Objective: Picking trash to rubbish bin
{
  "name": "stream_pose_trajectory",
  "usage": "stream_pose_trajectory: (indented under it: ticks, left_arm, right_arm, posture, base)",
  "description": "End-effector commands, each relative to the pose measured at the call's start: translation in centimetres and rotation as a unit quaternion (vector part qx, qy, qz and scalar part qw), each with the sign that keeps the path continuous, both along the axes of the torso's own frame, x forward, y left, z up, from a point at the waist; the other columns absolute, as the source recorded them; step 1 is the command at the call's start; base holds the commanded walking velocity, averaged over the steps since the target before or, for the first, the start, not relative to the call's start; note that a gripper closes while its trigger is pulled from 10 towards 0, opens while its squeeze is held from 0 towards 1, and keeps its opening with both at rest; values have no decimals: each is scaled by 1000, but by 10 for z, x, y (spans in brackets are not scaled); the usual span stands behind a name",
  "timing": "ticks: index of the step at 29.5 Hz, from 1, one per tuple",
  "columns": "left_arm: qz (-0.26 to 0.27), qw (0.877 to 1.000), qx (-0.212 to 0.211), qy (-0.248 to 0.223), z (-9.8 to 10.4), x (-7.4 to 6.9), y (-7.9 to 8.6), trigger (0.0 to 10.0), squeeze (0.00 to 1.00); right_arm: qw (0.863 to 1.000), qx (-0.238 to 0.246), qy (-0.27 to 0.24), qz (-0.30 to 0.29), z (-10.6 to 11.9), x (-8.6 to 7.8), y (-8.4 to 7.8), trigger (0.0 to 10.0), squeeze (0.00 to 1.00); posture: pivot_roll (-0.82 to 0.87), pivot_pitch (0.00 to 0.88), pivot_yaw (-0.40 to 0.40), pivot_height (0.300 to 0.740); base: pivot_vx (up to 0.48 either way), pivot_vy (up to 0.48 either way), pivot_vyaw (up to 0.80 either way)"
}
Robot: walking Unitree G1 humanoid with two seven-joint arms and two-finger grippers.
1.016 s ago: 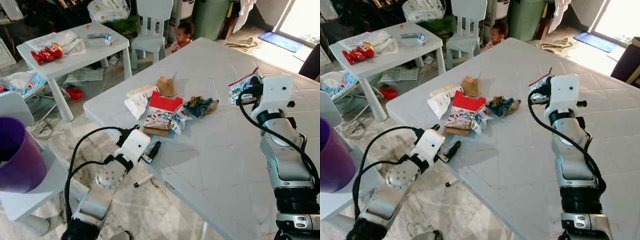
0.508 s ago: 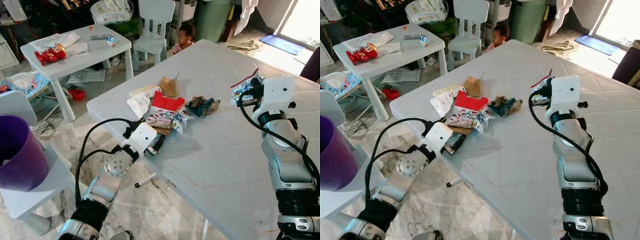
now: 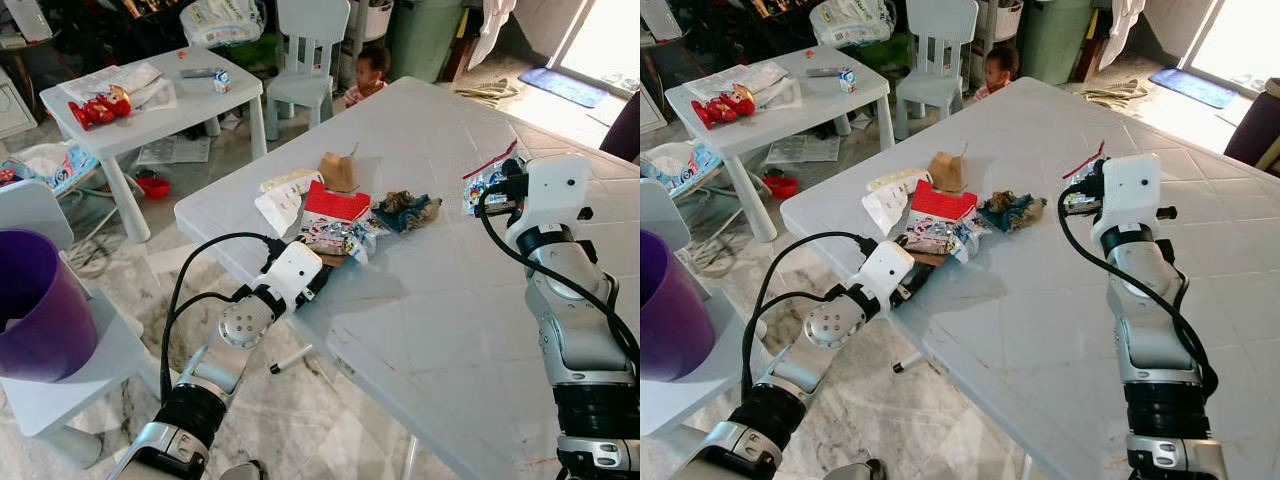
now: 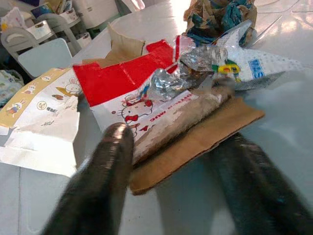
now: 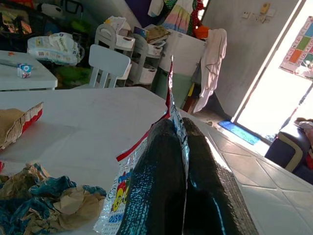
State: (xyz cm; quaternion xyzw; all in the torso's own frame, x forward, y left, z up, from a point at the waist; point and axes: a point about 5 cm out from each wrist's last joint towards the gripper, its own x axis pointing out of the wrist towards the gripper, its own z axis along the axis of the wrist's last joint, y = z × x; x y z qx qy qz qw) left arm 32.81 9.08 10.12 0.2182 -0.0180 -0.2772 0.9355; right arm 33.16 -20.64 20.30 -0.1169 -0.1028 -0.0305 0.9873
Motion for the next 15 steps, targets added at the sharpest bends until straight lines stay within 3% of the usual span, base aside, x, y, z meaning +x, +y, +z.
stream_pose_trajectory:
  ticks: [1,15]
  left_arm:
    - [-1,1000,-2,18,-6,-1,1,0,0]
    - [-3,1000,-26,-14,8,0,-4,0,0]
  right_arm:
    - [1000,3,-2,-1,2,-2,-2,0,0]
    - [1000,7,-4,4,3,1,1,0,0]
  posture:
    - [-22,128,-108,740]
    - [-15,117,-109,740]
  base:
    - [0,0,0]
    - [0,0,0]
